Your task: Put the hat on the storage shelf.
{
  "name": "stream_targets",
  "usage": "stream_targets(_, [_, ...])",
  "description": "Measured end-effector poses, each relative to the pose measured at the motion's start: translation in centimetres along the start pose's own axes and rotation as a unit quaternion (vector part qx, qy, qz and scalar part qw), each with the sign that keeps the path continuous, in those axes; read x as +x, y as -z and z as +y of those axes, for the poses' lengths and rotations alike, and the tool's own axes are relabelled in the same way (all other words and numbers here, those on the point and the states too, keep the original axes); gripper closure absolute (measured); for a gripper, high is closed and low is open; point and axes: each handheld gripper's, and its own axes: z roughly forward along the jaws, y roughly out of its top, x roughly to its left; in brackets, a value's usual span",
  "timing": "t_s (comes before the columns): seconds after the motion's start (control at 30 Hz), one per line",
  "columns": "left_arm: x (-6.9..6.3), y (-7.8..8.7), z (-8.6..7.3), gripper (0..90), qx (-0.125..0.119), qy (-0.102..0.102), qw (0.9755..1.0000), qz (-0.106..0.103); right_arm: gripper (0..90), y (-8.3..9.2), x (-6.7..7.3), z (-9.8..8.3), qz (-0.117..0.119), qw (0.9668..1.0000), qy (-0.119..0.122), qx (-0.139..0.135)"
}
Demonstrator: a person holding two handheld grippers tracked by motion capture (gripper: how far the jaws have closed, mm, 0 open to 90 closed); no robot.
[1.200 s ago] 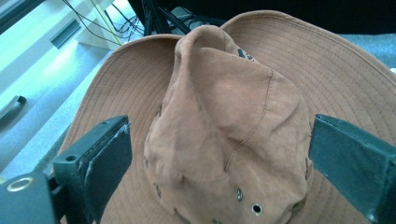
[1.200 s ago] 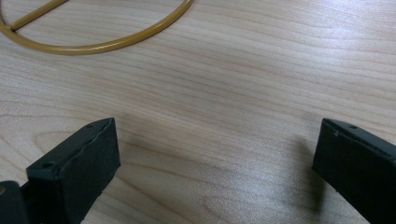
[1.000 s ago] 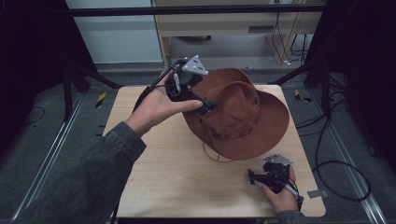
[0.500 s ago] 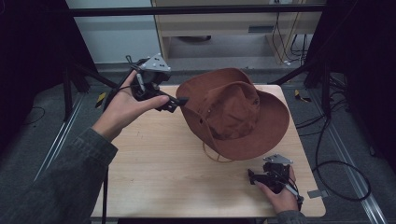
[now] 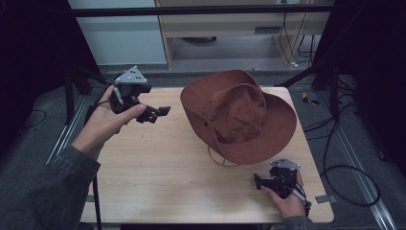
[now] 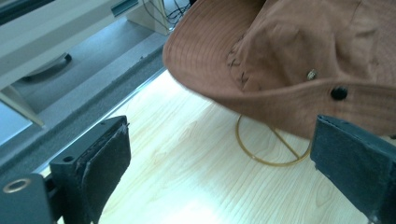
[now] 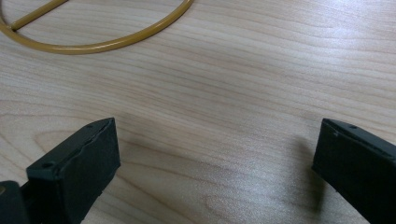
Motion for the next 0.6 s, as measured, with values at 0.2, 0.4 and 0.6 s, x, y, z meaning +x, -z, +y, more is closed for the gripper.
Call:
stream_targets(0.2, [-0.3,0.4,-3.0,4.3,-0.007,0.019,0.9998,-0.001,0.7,0.0,0.0,0.0,-0.001,1.0,0.001,-0.001])
stream_targets(0.4, [-0.4,0.0,-5.6,4.4,0.002,0.023,0.9997,0.006,0.6,0.0,0.0,0.0,-0.001,1.0,0.0,-0.001])
stream_targets(0.6, [-0.8,-1.5,-8.1,5.0,0.018,0.024,0.9995,0.009,0.7,0.0,0.0,0.0,-0.001,1.0,0.001,-0.001])
